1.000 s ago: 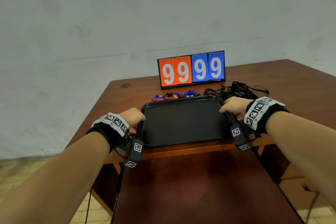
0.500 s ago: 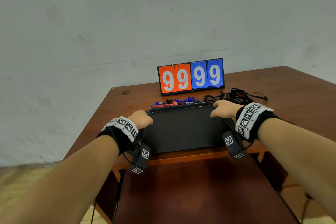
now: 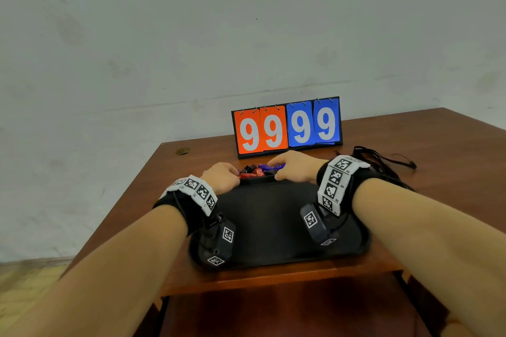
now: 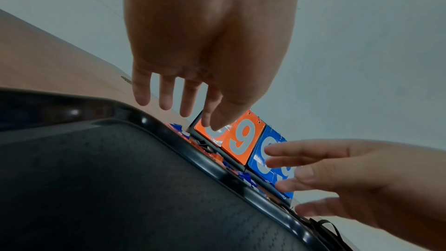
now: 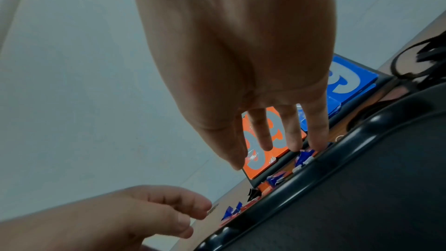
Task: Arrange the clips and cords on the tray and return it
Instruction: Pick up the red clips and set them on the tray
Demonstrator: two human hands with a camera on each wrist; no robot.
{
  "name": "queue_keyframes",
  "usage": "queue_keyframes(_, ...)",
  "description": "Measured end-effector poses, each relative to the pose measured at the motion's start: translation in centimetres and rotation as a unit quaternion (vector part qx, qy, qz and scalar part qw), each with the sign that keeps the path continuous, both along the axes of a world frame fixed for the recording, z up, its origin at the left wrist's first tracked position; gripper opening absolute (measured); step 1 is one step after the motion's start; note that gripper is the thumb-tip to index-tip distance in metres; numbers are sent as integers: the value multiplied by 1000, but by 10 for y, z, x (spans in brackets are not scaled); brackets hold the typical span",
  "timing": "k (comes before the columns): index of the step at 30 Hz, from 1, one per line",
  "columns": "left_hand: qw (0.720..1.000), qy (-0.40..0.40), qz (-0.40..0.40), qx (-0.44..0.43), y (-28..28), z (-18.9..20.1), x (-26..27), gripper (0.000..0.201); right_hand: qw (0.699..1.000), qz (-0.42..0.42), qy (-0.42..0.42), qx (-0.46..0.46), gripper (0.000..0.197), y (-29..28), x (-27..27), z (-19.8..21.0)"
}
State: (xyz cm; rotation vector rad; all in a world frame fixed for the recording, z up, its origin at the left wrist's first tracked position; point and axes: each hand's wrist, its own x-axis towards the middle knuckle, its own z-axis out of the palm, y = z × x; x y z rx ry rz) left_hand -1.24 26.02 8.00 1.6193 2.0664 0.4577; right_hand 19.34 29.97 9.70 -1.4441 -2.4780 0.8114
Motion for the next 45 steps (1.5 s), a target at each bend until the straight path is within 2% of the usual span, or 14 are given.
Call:
queue_keyframes(4,999,32,-23,-9,29,-2,-1,33,999,33,-40,8,52,26,-21,-7)
queue_keyframes(9,993,74,-89,-11,59,-4,5,33,993,70,-92,24,48,52,-43,-16)
queue_keyframes(14,982,126,-137,-41,73,-9,4,29,991,69,-112,20,37,68,-56,-26)
queue_keyframes(23,972,175,-157,-26,78,-17,-3,30,984,75,-157,40,36,71,-66,-29)
queue_keyframes(29,974,165,-153,-21,80,-22,1,23,978,63,-192,46,33,67,-71,-29)
queue_keyframes(33,978,147,-147,-7,82,-23,1,28,987,30,-154,35,29,68,-70,-31)
queue_keyframes(38,982,126,-139,-5,85,-24,-2,29,999,-21,-25,4,25,72,-63,-35)
queue_keyframes(45,989,90,-96,62,78,-24,-4,24,981,-110,160,10,17,64,-55,-32)
